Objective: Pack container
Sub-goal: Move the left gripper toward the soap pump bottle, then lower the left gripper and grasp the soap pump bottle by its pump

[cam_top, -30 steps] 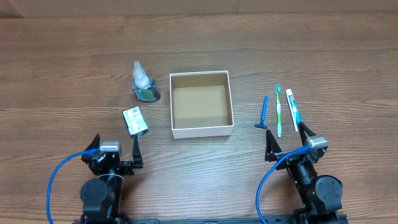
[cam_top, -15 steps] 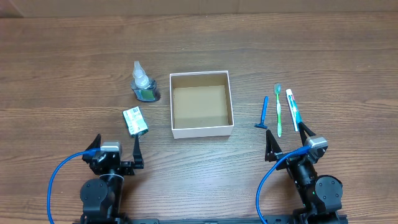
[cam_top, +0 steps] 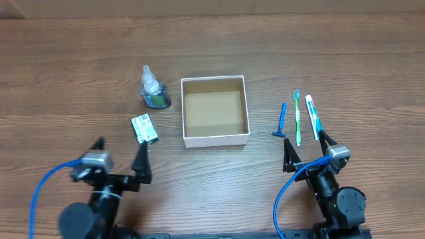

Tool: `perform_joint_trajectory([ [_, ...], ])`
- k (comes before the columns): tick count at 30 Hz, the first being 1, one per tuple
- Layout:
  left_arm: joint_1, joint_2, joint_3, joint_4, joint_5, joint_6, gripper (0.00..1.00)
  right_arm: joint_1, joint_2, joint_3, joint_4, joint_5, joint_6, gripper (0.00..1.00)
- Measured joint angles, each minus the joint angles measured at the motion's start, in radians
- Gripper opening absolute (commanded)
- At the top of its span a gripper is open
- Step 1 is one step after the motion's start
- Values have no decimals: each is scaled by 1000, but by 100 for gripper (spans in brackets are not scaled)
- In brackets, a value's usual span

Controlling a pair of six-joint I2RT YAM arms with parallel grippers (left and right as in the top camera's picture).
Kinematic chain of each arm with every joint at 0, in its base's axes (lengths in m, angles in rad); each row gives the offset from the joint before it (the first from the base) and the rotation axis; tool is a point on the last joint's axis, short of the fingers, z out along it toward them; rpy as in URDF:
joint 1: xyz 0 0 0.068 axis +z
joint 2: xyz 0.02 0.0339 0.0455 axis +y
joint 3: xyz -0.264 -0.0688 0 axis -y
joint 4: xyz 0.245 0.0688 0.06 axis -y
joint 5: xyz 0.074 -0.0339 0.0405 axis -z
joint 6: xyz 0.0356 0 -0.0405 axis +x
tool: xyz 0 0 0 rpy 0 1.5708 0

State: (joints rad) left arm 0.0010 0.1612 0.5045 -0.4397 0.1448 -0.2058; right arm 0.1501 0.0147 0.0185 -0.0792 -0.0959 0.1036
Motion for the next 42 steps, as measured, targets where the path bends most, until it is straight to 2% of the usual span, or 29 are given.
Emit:
perform_joint_trajectory([
  [7, 0, 414, 537, -447, -1, -5, 100, 0, 0, 0, 0, 0, 0, 100],
  [10, 0, 581, 707, -535, 45, -5, 100, 0, 0, 0, 0, 0, 0, 100],
  [13, 0, 689, 792, -531, 71, -5, 100, 0, 0, 0, 0, 0, 0, 100],
  [28, -17, 902, 808, -511, 98, -21, 97, 0, 0, 0, 0, 0, 0, 100],
  [33, -149, 933, 734, -462, -68, -33, 97, 0, 0, 0, 0, 0, 0, 100],
  [39, -278, 933, 537, -210, -227, -68, 100, 0, 0, 0, -1, 0, 0, 100],
  [42, -295, 933, 397, -23, -313, -109, 100, 0, 0, 0, -1, 0, 0, 100],
])
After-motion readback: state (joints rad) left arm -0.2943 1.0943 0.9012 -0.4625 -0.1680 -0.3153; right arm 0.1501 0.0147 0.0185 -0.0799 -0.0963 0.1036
